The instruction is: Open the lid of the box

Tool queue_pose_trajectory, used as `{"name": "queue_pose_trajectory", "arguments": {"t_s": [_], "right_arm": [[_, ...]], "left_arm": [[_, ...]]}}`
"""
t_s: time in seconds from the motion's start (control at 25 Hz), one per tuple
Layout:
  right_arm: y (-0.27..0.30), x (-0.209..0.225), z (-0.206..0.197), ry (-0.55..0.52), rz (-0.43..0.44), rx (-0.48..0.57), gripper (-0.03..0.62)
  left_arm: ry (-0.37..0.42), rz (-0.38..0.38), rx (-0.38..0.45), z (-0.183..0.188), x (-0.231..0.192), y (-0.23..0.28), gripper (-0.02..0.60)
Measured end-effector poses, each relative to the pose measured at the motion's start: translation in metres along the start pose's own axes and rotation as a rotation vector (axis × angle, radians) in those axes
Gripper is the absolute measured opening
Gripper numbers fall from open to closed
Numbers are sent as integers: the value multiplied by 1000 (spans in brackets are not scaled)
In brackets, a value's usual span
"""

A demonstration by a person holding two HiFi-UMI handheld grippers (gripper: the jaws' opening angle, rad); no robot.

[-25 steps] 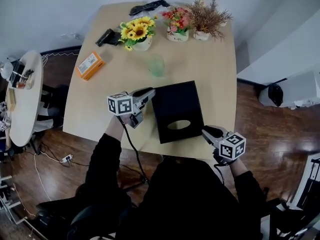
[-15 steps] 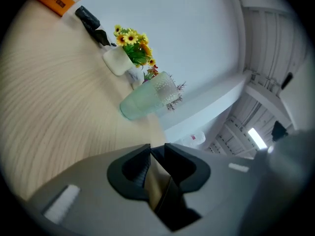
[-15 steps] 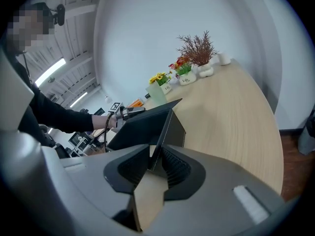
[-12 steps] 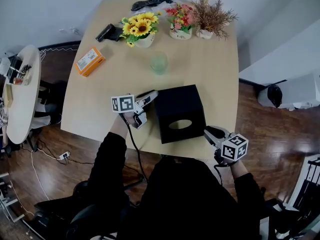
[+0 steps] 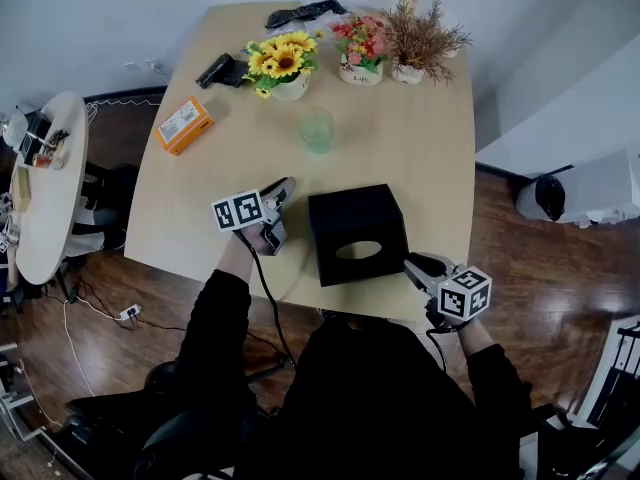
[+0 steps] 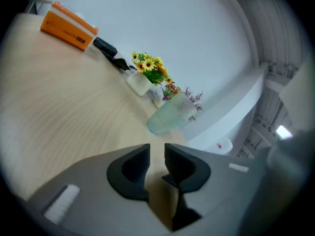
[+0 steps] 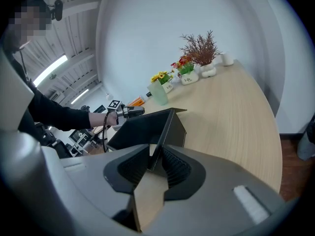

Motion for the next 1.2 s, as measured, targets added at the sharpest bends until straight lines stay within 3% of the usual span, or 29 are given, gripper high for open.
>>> {"name": "queue_pose_trajectory", "arguments": {"t_s": [0.2, 0.32, 0.48, 0.64, 0.76, 0.88, 0.96, 1.04, 1.2], "right_arm": [[-2, 3, 0, 18, -2, 23, 83], [-3, 2, 6, -7, -25, 48, 81], [-7, 0, 15, -62, -22, 74, 81], [-18, -9, 29, -132, -79, 120, 81], [-32, -25, 49, -268, -159, 195, 67], [-55, -48, 77, -466, -271, 347, 4], [-73, -67, 100, -596, -313, 472, 0], [-87, -86, 120, -668, -294, 580, 0], [-109, -120, 151, -700, -233, 767, 0]], "left_arm": [[134, 177, -18, -8, 22, -16, 74], [284, 280, 75, -18, 61, -31, 74], [470, 236, 215, -46, 143, -57, 74], [696, 213, 277, -87, 208, -89, 74], [828, 237, 304, -114, 231, -114, 72], [803, 233, 328, -132, 243, -131, 72], [766, 217, 355, -138, 255, -139, 71], [779, 216, 401, -138, 270, -145, 71], [881, 157, 536, -125, 315, -151, 67]]}}
Point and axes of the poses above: the fingertips, and each gripper's own axes: y forward along the fingers, x to its right, z out of its top, the point moved 10 cm from there along -y, backward along the fingers, and after that the axes turned 7 degrees about -y, right-handed, at the moved point
